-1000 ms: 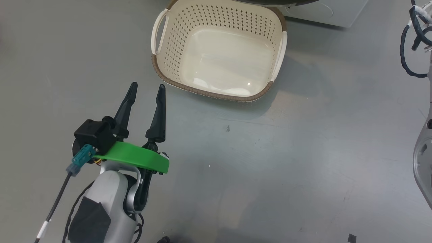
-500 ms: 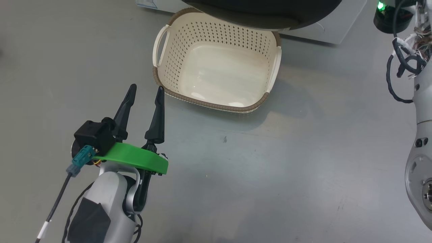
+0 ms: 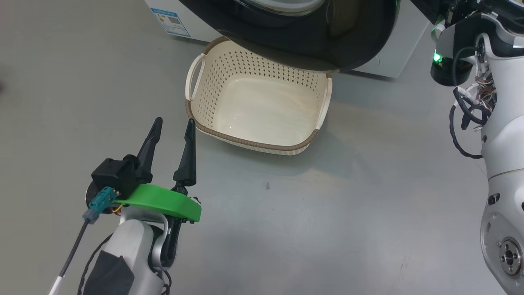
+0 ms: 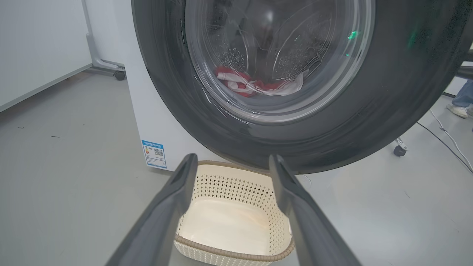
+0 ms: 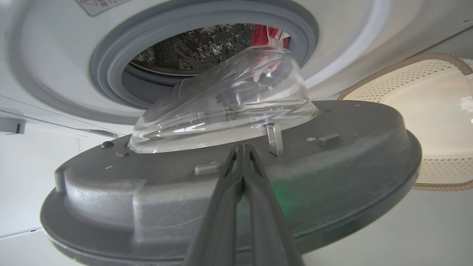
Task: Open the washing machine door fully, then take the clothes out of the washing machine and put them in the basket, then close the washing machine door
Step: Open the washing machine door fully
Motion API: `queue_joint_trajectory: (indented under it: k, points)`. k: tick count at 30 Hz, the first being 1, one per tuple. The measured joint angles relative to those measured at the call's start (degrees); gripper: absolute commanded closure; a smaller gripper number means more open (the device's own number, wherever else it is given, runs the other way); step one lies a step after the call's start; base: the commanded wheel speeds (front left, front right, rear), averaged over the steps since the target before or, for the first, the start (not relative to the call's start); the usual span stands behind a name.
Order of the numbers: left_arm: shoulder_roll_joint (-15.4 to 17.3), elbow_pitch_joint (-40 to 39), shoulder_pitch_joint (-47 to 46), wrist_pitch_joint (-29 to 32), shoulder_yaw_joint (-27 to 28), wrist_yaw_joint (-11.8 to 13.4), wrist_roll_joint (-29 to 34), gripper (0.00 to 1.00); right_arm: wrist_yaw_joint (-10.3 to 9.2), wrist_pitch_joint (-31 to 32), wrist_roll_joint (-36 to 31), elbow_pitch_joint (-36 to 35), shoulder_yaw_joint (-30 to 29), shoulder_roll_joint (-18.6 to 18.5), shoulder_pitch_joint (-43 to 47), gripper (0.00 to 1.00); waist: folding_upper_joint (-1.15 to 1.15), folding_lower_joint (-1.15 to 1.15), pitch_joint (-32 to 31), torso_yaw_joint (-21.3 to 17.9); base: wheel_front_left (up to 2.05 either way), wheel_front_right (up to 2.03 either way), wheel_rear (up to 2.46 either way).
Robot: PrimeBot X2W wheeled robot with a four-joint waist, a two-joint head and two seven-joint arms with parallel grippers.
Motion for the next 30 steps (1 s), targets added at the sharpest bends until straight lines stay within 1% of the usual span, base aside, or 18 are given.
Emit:
queue_joint_trajectory:
  k: [8, 18, 19, 20, 22, 25, 26, 30]
  points:
    - [0.0, 0.1, 1.0, 0.0, 0.0, 0.0, 0.1, 0.0, -0.02, 0.1, 0.0, 0.5, 1.3, 0.3, 1.6, 1.0, 0.0, 0.0, -2.2, -0.3, 0.0, 0.0, 0.0]
    - [0.0, 0.0, 1.9, 0.0, 0.4, 0.2, 0.4, 0.0, 0.08, -0.5, -0.2, 0.0, 1.9, 0.5, 1.7, 1.0, 0.0, 0.0, -2.6, -0.4, 0.0, 0.0, 0.0]
    - [0.0, 0.1, 2.0, 0.0, 0.4, 0.2, 0.4, 0.0, 0.7, -1.1, -0.6, -0.2, 2.0, 0.6, 1.7, 1.0, 0.0, 0.0, -2.7, -0.4, 0.0, 0.0, 0.0]
    - [0.0, 0.1, 2.0, 0.0, 0.4, 0.2, 0.4, 0.0, 0.7, -1.1, -0.6, -0.2, 2.0, 0.6, 1.7, 1.0, 0.0, 0.0, -2.7, -0.4, 0.0, 0.0, 0.0]
    - [0.0, 0.1, 2.1, 0.0, 0.5, 0.2, 0.4, 0.0, 2.07, -2.7, -1.6, -0.4, 2.1, 0.6, 2.1, 1.0, 0.0, 0.0, -3.1, -0.5, 0.0, 0.0, 0.0]
    - [0.0, 0.2, 2.1, 0.0, 0.6, 0.2, 0.4, 0.0, 4.17, -5.2, -4.7, -0.8, 3.5, -0.3, 3.2, 1.0, 0.0, 0.0, -3.8, -0.6, 0.0, 0.0, 0.0]
    - [0.0, 0.2, 2.1, 0.0, 0.6, 0.2, 0.4, 0.0, 5.01, -6.0, -6.3, -1.0, 4.5, -1.0, 3.6, 1.0, 0.0, 0.0, -4.1, -0.6, 0.0, 0.0, 0.0]
    - [0.0, 0.3, 2.3, 0.0, 0.9, 0.2, 0.3, 0.0, 9.35, -9.5, -12.7, -2.2, 8.2, -4.7, 5.7, 1.0, 0.0, 0.0, -5.6, -0.9, 0.0, 0.0, 0.0]
